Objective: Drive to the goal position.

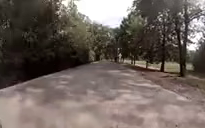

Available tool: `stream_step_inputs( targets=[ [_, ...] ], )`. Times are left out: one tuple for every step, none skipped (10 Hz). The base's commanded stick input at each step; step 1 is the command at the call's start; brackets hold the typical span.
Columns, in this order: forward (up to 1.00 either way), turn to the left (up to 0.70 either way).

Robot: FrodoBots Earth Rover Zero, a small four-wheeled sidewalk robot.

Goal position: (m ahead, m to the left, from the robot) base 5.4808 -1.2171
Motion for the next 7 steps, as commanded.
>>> stream_step_inputs(
  targets=[
    [0.7, 0.0],
    [0.7, 0.0],
    [0.7, 0.0],
    [0.7, 0.0],
    [0.7, 0.0],
    [0.7, 0.0],
    [0.7, 0.0]
  ],
)
